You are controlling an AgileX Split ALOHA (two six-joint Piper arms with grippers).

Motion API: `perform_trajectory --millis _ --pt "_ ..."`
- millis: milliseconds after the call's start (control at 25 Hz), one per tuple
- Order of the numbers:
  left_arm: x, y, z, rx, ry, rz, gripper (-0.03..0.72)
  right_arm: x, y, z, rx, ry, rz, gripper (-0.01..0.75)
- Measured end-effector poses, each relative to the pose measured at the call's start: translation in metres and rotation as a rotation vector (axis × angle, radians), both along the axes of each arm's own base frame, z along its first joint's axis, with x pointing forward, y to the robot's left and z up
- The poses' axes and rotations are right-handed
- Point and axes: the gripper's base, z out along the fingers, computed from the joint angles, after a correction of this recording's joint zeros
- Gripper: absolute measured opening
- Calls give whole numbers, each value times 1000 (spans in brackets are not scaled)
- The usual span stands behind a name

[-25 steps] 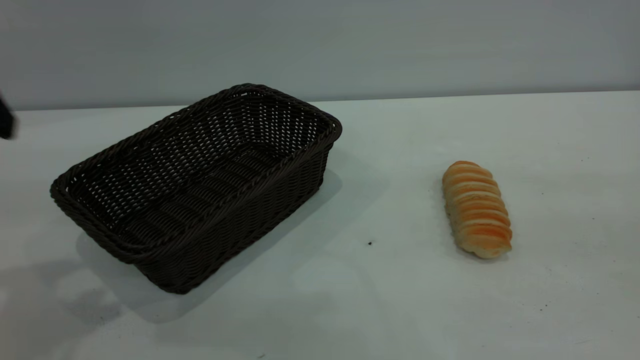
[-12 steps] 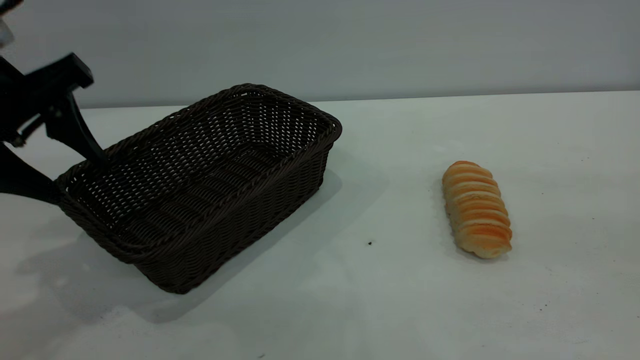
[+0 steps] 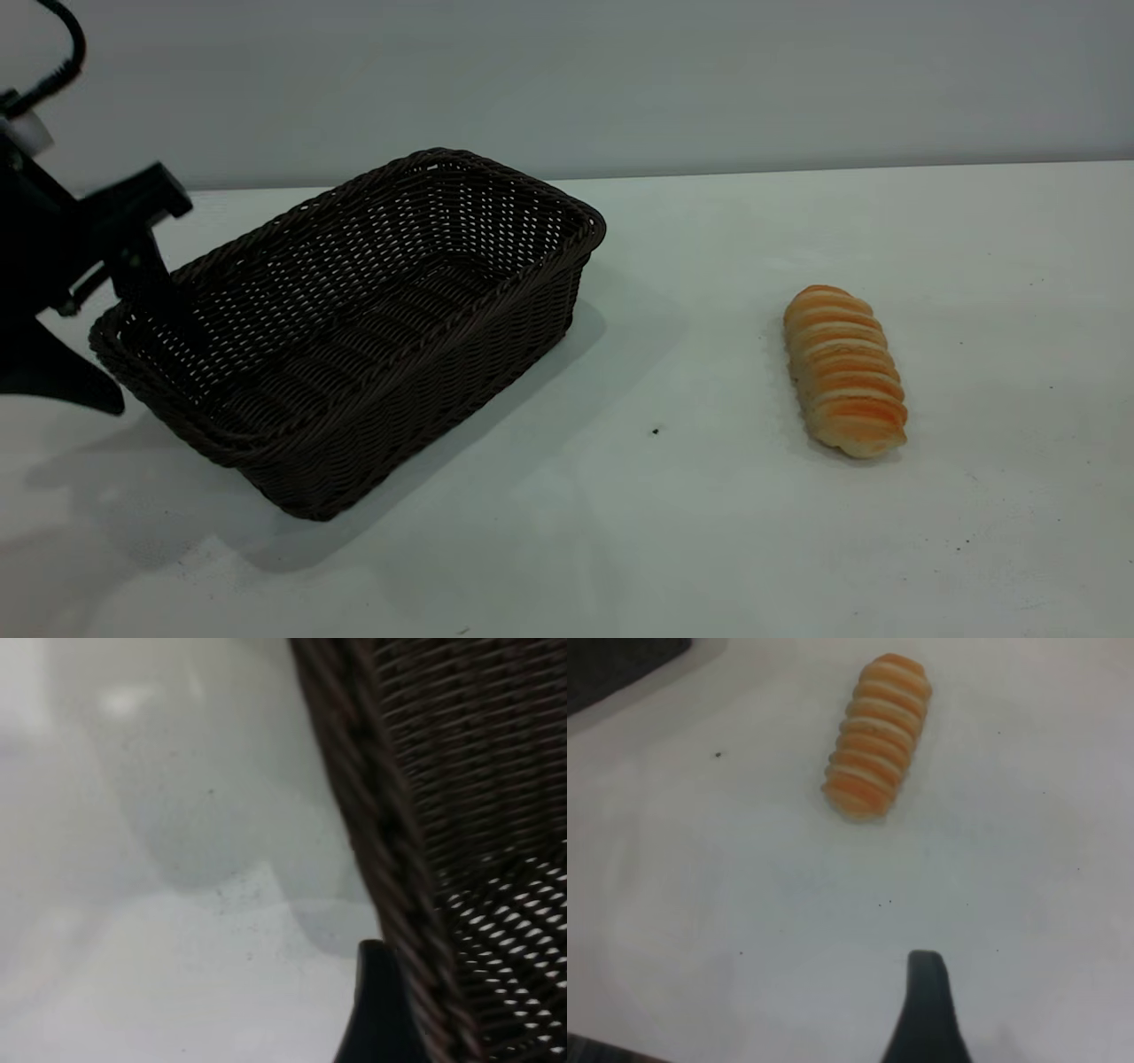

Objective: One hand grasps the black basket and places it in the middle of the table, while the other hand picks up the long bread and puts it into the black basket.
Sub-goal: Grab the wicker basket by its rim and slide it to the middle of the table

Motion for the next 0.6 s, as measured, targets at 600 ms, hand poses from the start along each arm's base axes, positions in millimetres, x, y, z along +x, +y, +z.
perform_trajectory --millis 600 --pt "17 1 -63 49 16 121 546 0 0 0 -1 1 1 589"
